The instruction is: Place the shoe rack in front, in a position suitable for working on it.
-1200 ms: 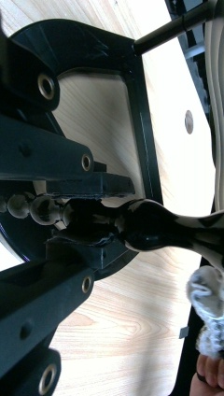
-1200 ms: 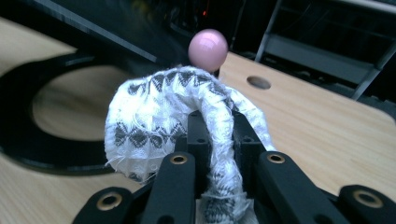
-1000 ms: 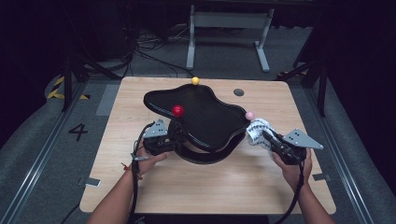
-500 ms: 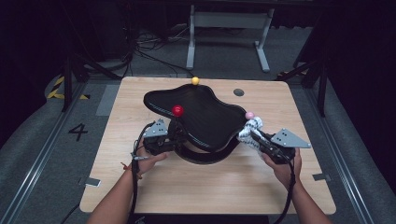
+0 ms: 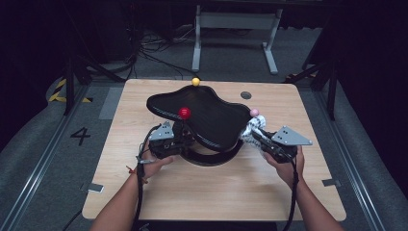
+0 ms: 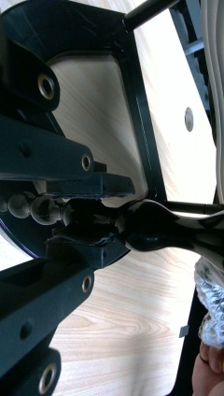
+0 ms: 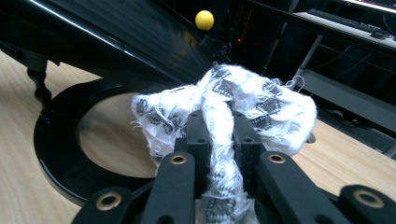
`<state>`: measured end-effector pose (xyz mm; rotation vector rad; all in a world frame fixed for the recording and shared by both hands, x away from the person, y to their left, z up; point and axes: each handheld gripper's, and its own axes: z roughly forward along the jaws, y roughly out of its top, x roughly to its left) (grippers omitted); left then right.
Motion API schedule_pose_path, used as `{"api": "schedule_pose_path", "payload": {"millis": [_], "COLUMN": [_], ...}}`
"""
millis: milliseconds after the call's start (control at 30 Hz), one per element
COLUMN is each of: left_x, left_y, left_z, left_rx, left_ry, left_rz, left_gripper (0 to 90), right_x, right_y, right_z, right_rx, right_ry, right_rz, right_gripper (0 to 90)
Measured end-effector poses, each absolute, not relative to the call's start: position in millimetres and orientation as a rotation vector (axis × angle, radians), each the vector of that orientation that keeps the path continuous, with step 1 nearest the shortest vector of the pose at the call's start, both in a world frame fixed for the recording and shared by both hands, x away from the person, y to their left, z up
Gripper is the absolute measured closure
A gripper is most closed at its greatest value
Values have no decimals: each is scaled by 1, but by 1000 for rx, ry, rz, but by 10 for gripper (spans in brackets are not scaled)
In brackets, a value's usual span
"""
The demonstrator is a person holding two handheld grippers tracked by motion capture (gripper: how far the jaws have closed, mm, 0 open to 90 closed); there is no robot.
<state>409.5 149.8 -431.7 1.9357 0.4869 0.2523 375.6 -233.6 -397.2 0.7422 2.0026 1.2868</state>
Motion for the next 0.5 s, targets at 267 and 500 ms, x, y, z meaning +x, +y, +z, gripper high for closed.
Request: {"api": "schedule_pose_path", "payload": {"millis": [267,500], "left_x": [412,412], "left_y": [149,149], "left_z": [-432,-432], "left_rx": [1937,1935], "left_ry": [490,495], "left_rz": [279,280], "left_gripper": [750,750], "right_x": [379,374], "right_y": [-225,-219], "right_z": [-393,-387], "right_rx": [698,663], "right_ry": [2010,2015], "right_rz": [1298,1314], "right_gripper": [812,812]}}
